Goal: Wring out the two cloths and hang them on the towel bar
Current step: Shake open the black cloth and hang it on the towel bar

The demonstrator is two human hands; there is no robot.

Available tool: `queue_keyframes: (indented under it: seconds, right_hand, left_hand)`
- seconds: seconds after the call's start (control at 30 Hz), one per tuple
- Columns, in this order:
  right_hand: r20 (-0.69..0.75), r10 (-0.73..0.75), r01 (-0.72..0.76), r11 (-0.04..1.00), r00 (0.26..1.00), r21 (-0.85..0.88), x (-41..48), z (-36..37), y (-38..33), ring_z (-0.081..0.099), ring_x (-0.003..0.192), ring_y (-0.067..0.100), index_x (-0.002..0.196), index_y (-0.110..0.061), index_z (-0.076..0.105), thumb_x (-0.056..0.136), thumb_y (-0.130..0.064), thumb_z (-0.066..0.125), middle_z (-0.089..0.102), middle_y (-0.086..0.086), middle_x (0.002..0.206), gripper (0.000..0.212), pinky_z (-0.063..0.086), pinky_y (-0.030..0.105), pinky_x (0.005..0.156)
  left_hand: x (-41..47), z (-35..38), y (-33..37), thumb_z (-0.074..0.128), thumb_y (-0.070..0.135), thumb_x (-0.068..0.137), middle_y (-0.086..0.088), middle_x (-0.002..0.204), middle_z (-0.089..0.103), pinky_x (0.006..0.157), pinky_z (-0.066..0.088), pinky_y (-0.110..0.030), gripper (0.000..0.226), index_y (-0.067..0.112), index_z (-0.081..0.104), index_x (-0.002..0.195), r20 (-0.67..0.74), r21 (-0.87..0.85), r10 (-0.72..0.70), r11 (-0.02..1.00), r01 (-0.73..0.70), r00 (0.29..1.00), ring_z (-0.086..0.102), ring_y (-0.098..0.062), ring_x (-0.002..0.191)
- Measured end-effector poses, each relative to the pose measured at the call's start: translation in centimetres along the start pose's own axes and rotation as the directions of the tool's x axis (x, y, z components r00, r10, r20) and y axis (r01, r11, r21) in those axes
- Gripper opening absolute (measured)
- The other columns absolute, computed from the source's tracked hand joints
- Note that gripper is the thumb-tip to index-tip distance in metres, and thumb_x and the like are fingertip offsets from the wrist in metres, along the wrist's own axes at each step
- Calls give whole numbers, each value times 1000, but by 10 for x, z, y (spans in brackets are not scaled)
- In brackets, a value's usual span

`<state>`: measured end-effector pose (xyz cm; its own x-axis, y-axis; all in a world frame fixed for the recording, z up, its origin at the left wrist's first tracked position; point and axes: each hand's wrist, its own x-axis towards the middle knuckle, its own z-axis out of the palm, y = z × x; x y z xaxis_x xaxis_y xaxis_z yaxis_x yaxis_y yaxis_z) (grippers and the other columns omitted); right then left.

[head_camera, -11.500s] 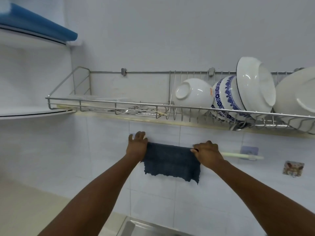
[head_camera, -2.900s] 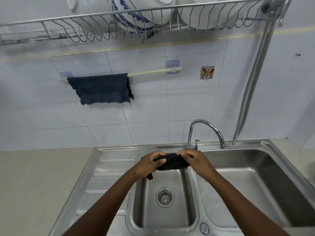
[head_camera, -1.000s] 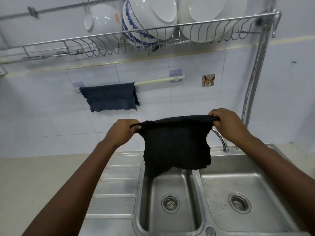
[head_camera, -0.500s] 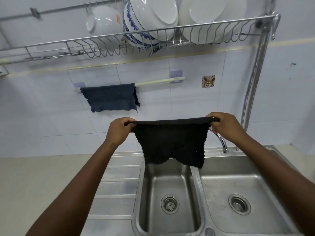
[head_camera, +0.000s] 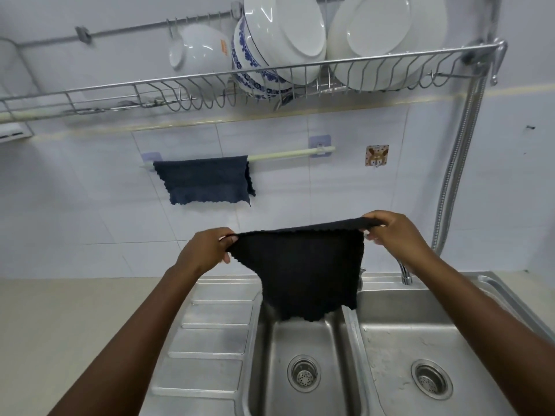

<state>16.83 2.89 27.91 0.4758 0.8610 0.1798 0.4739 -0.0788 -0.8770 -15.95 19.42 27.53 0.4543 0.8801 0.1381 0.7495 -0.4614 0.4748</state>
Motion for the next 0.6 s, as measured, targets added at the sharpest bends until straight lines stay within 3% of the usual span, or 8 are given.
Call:
queue_keyframes:
  seconds: [0.17, 0.23, 0.33, 0.43, 0.53, 0.6]
  right_hand:
    - [59, 29, -33, 997, 998, 66, 17, 9, -19, 66, 56, 25, 91, -19, 68, 88, -2, 47, 66, 13, 62, 28, 59, 36, 64]
    - [72, 49, -60, 985, 996, 159, 30, 10, -35, 68, 57, 28, 97, -16, 67, 88, 1, 44, 64, 16, 62, 30, 59, 38, 67]
    - [138, 53, -96, 938, 989, 332, 57, 12, -59, 72, 76, 34, 113, -12, 60, 91, 4, 45, 69, 20, 80, 31, 57, 37, 77]
    - [145, -6, -64, 879, 989, 472, 86, 18, -82, 69, 95, 33, 118, -9, 57, 95, 1, 43, 69, 24, 103, 28, 56, 37, 87]
    - [44, -33, 7, 870, 998, 494, 118, 28, -104, 68, 98, 29, 109, -7, 61, 93, 1, 44, 69, 19, 105, 25, 52, 39, 94]
    - [-12, -51, 51, 871, 999, 488, 142, 36, -117, 67, 99, 27, 99, -10, 64, 92, 0, 47, 69, 15, 102, 21, 52, 39, 96]
  left_hand:
    - [10, -24, 1, 42, 27, 101, -5, 63, 66, 55, 43, -22, 22, 17, 61, 98, 0, -154, -67, 986, 66, 998, 58, -15, 54]
    - [20, -43, 6, 41, 28, 101, -6, 65, 66, 52, 41, -21, 21, 20, 61, 104, -12, -319, -106, 943, 97, 994, 55, -14, 55]
    - [41, -71, 9, 41, 29, 101, -6, 71, 70, 55, 44, -22, 21, 23, 60, 108, -27, -528, -151, 842, 114, 988, 58, -12, 57]
    - [71, -97, 6, 46, 27, 100, -6, 93, 74, 62, 47, -23, 19, 21, 59, 112, 1, -675, -179, 726, 133, 984, 65, -12, 72]
    - [106, -121, 1, 49, 20, 99, -10, 106, 72, 68, 52, -23, 23, 11, 59, 117, 40, -795, -140, 596, 117, 989, 68, -17, 91]
    - [128, -133, -1, 49, 17, 99, -10, 111, 70, 76, 53, -25, 22, 10, 59, 117, 5, -802, -88, 594, 57, 996, 67, -19, 102]
